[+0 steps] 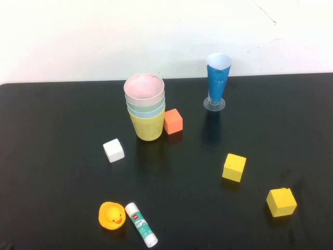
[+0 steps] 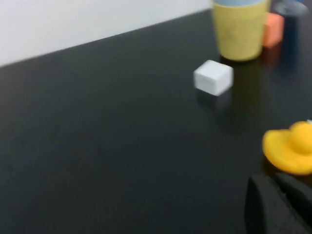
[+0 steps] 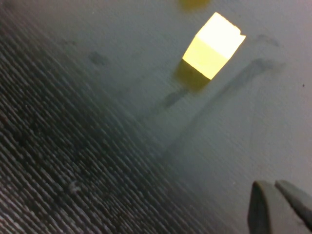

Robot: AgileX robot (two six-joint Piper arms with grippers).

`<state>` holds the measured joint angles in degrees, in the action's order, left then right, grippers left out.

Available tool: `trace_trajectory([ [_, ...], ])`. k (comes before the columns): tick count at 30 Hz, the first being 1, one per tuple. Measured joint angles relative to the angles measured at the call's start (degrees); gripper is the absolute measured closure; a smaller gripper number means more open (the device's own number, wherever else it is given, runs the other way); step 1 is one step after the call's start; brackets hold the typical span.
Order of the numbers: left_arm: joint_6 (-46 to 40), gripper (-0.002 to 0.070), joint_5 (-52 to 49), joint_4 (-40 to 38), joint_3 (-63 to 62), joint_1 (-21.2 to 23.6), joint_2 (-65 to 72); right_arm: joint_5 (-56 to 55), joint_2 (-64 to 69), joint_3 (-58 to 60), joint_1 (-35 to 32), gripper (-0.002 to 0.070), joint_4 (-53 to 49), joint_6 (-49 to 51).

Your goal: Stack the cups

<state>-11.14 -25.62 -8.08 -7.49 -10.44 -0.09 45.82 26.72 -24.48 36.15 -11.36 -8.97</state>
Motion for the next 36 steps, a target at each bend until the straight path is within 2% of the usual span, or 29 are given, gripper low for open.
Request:
trace_trajectory([
  [4, 12.6, 0.0674, 8.4, 3.7, 6.4, 3.2, -0.5, 0.2, 0.0, 0.0, 0.0, 0.0676, 0.0, 0.0],
  [8, 17.4, 0.0674, 9.8, 6.5, 8.7, 6.1, -0.5, 0.2, 0.0, 0.0, 0.0, 0.0676, 0.0, 0.0],
  [12, 17.8, 0.0674, 8.1, 6.8, 8.5, 6.5, -0.6, 0.3, 0.0, 0.0, 0.0, 0.0676, 0.1, 0.0],
  [22, 16.2, 0.0675, 8.0, 6.9, 8.5, 3.3, -0.6, 0.3, 0.0, 0.0, 0.0, 0.0676, 0.1, 0.0],
  [36, 16.1, 0.0676, 8.0, 6.9, 8.5, 3.3, -0.7, 0.4, 0.0, 0.0, 0.0, 0.0676, 0.2, 0.0],
])
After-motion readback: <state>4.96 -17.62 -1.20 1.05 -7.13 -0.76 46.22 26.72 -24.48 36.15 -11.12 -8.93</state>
